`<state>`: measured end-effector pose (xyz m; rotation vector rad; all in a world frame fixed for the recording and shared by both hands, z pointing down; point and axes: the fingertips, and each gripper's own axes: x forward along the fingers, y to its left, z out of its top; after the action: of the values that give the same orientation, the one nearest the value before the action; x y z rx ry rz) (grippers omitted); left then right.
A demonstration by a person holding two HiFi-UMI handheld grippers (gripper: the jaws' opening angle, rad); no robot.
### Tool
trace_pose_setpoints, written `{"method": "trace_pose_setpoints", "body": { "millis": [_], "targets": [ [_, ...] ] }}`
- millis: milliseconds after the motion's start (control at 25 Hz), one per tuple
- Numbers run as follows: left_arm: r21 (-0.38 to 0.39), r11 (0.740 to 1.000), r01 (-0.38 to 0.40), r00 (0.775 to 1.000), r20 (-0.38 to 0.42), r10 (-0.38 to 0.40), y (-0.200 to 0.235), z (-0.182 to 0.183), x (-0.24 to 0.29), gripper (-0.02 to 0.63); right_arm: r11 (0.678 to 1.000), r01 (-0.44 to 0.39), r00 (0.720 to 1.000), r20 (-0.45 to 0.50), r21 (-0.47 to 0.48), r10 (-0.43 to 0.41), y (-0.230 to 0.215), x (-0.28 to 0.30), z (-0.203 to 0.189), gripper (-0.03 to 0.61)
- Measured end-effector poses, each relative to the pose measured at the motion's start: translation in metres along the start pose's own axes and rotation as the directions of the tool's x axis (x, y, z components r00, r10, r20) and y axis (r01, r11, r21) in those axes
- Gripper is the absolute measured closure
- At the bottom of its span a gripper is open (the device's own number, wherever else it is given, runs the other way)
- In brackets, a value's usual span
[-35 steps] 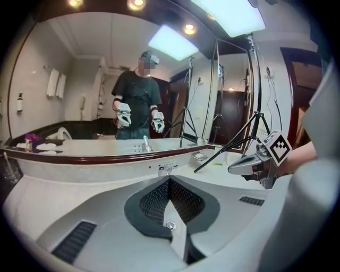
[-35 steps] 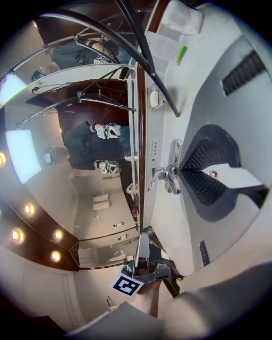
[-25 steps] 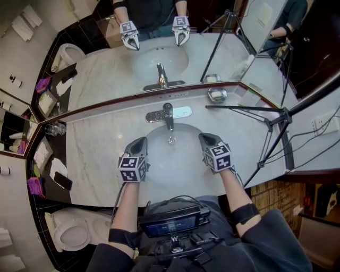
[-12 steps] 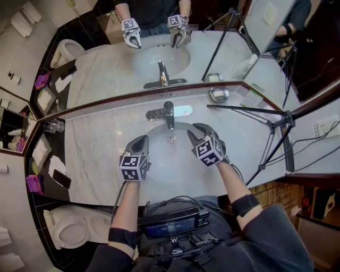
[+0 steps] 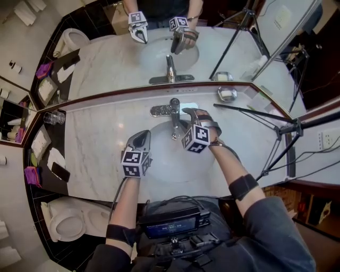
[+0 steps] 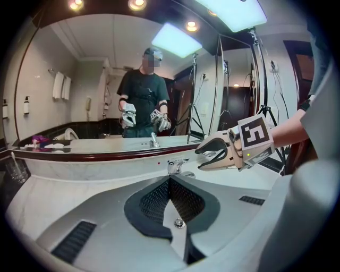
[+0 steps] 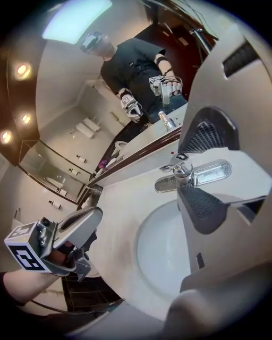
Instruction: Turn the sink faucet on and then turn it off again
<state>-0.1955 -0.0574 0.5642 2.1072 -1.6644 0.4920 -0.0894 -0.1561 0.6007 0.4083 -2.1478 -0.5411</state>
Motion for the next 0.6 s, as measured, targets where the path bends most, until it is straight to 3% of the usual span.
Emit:
{"method": "trace_pose_setpoints", "body": {
  "millis": [200,280,480,600],
  "targets": [
    [0.003,1.000,-0.003,1.000,-0.009,0.003,0.002,-0.005,0.004,0.612,0.990,-0.039,0.999,-0.016,-0.134,0.038,-0.002,0.024,0.015,0.356],
    [-0.002,1.000,-0.004,1.000,-0.017,0.004,0.002,-0.008,0.004,0.612,0.981,-0.068,0.998,-0.029,-0.180,0.063,0.001,0.033,0.017,0.388],
    [-0.012,1.000,-0.012,1.000,-0.026,0.012,0.006,-0.013,0.004,0.612,0.963,-0.129,0.991,-0.050,-0.237,0.121,0.013,0.044,0.014,0.418],
    [-0.019,1.000,-0.018,0.999,-0.033,0.017,0.009,-0.018,0.004,0.612,0.960,-0.125,0.992,-0.048,-0.249,0.116,0.015,0.044,0.014,0.425]
  ]
}}
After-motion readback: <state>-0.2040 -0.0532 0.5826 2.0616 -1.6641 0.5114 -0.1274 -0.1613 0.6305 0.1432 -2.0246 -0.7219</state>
